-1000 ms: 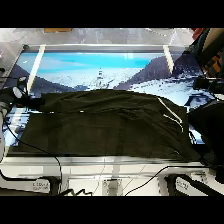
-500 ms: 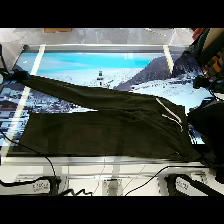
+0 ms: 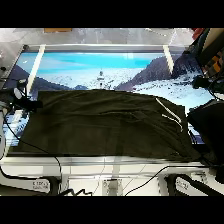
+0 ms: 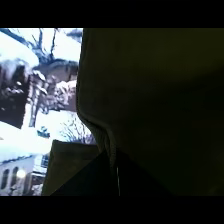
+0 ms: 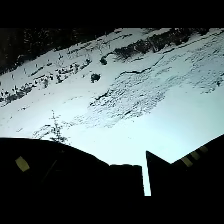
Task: Fold the clothes and pants, and hang the long-sleeved shirts on hangers.
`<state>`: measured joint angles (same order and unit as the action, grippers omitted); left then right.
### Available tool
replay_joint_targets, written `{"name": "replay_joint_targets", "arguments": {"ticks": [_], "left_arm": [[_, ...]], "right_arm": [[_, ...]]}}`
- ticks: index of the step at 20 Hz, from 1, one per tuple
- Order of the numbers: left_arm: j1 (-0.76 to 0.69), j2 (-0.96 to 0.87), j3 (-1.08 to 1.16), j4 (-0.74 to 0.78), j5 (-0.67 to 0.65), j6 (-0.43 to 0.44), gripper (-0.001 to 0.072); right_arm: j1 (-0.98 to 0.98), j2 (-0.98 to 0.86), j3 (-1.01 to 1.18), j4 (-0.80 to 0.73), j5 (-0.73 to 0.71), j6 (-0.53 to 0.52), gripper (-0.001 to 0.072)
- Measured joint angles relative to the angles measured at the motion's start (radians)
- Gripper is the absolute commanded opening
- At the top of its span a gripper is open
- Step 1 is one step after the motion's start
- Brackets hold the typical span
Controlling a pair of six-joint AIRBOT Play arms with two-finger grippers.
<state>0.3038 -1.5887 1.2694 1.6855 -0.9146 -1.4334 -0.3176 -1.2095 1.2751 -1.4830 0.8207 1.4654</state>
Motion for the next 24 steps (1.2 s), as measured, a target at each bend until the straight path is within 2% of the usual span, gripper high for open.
{"name": "replay_joint_targets", "arguments": {"ticks": [4, 9, 10, 11, 12, 16, 18, 20, 21, 22, 23, 24], "left_arm": [[0.002, -0.025, -0.014, 0.031, 0.010, -0.002, 0.0031], [0.002, -0.033, -0.016, 0.042, 0.109, -0.002, 0.0021], [0.003, -0.033, -0.017, 0.043, 0.127, -0.002, 0.0021], [0.005, -0.034, -0.017, 0.045, 0.145, -0.002, 0.0021], [0.006, -0.034, -0.017, 0.046, 0.162, -0.002, 0.0021], [0.008, -0.034, -0.017, 0.050, 0.212, -0.002, 0.0021], [0.008, -0.034, -0.017, 0.050, 0.228, -0.002, 0.0021], [0.008, -0.034, -0.017, 0.050, 0.238, -0.002, 0.0021], [0.008, -0.034, -0.017, 0.050, 0.247, -0.002, 0.0021], [0.009, -0.034, -0.017, 0.050, 0.253, -0.002, 0.0021], [0.009, -0.034, -0.017, 0.050, 0.257, -0.002, 0.0021], [0.009, -0.034, -0.017, 0.050, 0.261, -0.002, 0.0021]], "right_arm": [[0.000, 0.000, 0.000, 0.001, 0.001, 0.000, 0.0560], [0.000, 0.000, 0.000, 0.001, 0.000, 0.000, 0.0557], [0.000, -0.001, 0.000, -0.001, -0.001, 0.000, 0.0496], [-0.001, -0.005, 0.000, -0.010, -0.002, 0.000, 0.0379], [-0.005, -0.015, 0.000, -0.021, -0.002, 0.000, 0.0341], [-0.082, -0.102, 0.000, -0.044, 0.043, 0.012, 0.0326], [-0.150, -0.161, 0.000, 0.031, 0.076, 0.015, 0.0323], [-0.224, -0.222, 0.000, 0.180, 0.115, -0.025, 0.0323], [-0.260, -0.254, 0.000, 0.264, 0.142, -0.059, 0.0329], [-0.289, -0.285, 0.000, 0.333, 0.173, -0.087, 0.0400], [-0.315, -0.317, 0.000, 0.390, 0.204, -0.109, 0.0535], [-0.334, -0.349, 0.000, 0.433, 0.235, -0.127, 0.0621]]}}
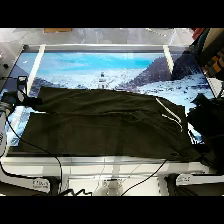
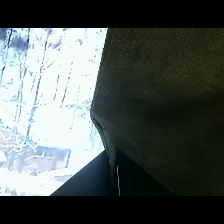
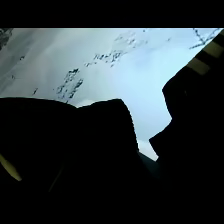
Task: Fold the clothes and pants, and hang the long-sleeved shirts on hangers.
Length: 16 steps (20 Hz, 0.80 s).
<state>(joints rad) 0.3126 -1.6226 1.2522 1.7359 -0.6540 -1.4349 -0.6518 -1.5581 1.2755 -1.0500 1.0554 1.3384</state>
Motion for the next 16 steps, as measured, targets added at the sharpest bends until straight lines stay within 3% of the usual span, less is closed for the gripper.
{"name": "replay_joint_targets", "arguments": {"ticks": [4, 9, 14, 16], "left_arm": [[0.000, 0.000, 0.000, 0.000, 0.006, 0.000, 0.0021], [0.000, 0.000, 0.000, 0.000, 0.010, 0.000, 0.0021], [0.000, -0.001, 0.000, 0.000, 0.011, 0.000, 0.0021], [0.000, -0.001, 0.000, 0.000, 0.011, 0.000, 0.0021]], "right_arm": [[-0.019, -0.112, 0.000, 0.096, 0.061, -0.030, 0.0629], [0.027, -0.179, 0.003, 0.150, 0.010, -0.045, 0.0547], [0.085, -0.193, 0.035, 0.161, -0.079, -0.066, 0.0056], [0.106, -0.194, 0.060, 0.164, -0.113, -0.071, 0.0030]]}}
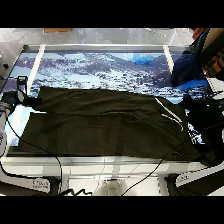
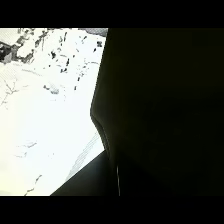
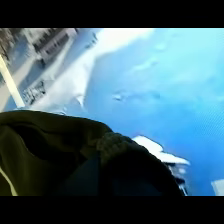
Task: Fold the clothes and pants, and hang the long-sleeved shirts on hangers.
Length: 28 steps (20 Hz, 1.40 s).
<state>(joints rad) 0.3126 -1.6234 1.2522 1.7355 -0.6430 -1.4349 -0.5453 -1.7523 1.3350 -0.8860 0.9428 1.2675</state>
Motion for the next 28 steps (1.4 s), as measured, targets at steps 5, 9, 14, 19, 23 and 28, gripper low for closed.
{"name": "replay_joint_targets", "arguments": {"ticks": [5, 9, 14, 19, 23, 28], "left_arm": [[0.000, 0.007, 0.000, 0.000, 0.047, 0.000, 0.0021], [0.003, 0.046, 0.000, 0.010, 0.162, 0.000, 0.0020], [0.006, 0.077, 0.000, 0.017, 0.313, 0.000, 0.0018], [0.018, 0.039, -0.001, 0.016, 0.175, -0.033, 0.0019], [0.028, -0.035, -0.001, 0.014, -0.019, -0.068, 0.0019], [0.035, -0.064, -0.001, 0.014, -0.084, -0.080, 0.0021]], "right_arm": [[0.042, 0.000, 0.091, 0.002, -0.093, -0.004, 0.0031], [0.071, 0.000, 0.145, 0.011, -0.201, -0.006, 0.0030], [0.137, -0.001, 0.163, 0.023, -0.372, -0.008, 0.0030], [0.189, -0.004, 0.167, 0.003, -0.515, -0.010, 0.0030], [0.201, -0.008, 0.167, -0.014, -0.534, -0.009, 0.0031], [0.204, -0.009, 0.167, -0.022, -0.534, -0.006, 0.0031]]}}
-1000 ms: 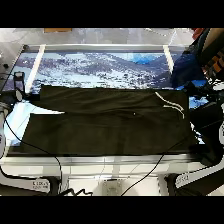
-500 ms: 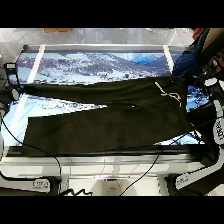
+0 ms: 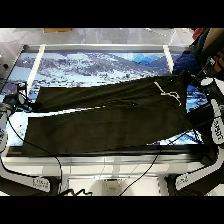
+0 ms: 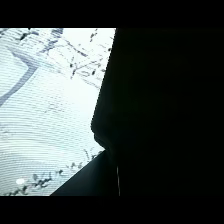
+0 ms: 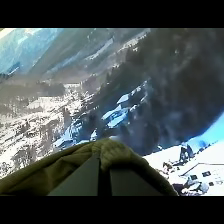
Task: Fold the clothes and pants, and hang the long-sleeved shirts on hangers.
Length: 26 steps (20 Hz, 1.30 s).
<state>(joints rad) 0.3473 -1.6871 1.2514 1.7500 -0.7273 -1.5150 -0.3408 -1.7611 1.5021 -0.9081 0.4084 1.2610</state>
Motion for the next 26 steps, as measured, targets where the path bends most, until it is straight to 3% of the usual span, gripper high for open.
{"name": "replay_joint_targets", "arguments": {"ticks": [3, 4, 5, 6, 7, 14, 17, 19, 20, 21, 22, 23, 24, 25, 26], "left_arm": [[0.001, -0.004, 0.000, 0.000, 0.028, -0.001, 0.0022], [-0.001, -0.005, 0.000, 0.001, 0.046, -0.002, 0.0080], [-0.003, -0.005, 0.000, 0.001, 0.064, -0.002, 0.0296], [-0.006, -0.005, 0.000, 0.001, 0.077, -0.003, 0.0530], [-0.008, -0.005, 0.000, 0.001, 0.086, -0.003, 0.0592], [-0.013, 0.048, 0.000, 0.001, 0.112, -0.003, 0.0575], [-0.011, 0.123, 0.000, 0.000, 0.109, -0.004, 0.0575], [-0.013, 0.188, 0.000, -0.001, 0.085, -0.004, 0.0575], [-0.014, 0.222, 0.000, -0.006, 0.067, -0.004, 0.0574], [-0.016, 0.259, 0.000, -0.016, 0.038, -0.004, 0.0511], [-0.017, 0.293, 0.000, -0.033, 0.004, -0.004, 0.0312], [-0.018, 0.327, 0.000, -0.051, -0.031, -0.004, 0.0112], [-0.019, 0.359, 0.000, -0.076, -0.072, -0.004, 0.0022], [-0.020, 0.388, 0.000, -0.103, -0.111, -0.003, 0.0021], [-0.021, 0.412, 0.000, -0.130, -0.143, -0.004, 0.0022]], "right_arm": [[0.000, 0.000, 0.000, -0.003, 0.000, 0.000, 0.0032], [0.000, 0.000, 0.000, -0.004, -0.001, 0.001, 0.0108], [0.000, 0.000, 0.000, -0.004, -0.002, 0.003, 0.0373], [0.000, 0.000, 0.001, -0.006, -0.007, 0.003, 0.0572], [0.000, 0.000, 0.001, -0.008, -0.008, 0.003, 0.0595], [-0.003, 0.023, 0.001, -0.051, 0.046, 0.002, 0.0590], [-0.003, 0.068, 0.001, -0.104, 0.114, 0.002, 0.0552], [-0.003, 0.114, 0.001, -0.149, 0.168, 0.001, 0.0413], [-0.003, 0.145, 0.001, -0.175, 0.198, 0.001, 0.0381], [-0.003, 0.181, 0.001, -0.204, 0.231, 0.001, 0.0380], [-0.003, 0.216, 0.001, -0.234, 0.259, 0.001, 0.0376], [-0.003, 0.257, 0.001, -0.270, 0.293, 0.001, 0.0289], [-0.003, 0.296, 0.001, -0.305, 0.320, 0.000, 0.0131], [-0.003, 0.338, 0.001, -0.346, 0.359, 0.000, 0.0034], [-0.003, 0.375, 0.001, -0.381, 0.391, 0.001, 0.0031]]}}
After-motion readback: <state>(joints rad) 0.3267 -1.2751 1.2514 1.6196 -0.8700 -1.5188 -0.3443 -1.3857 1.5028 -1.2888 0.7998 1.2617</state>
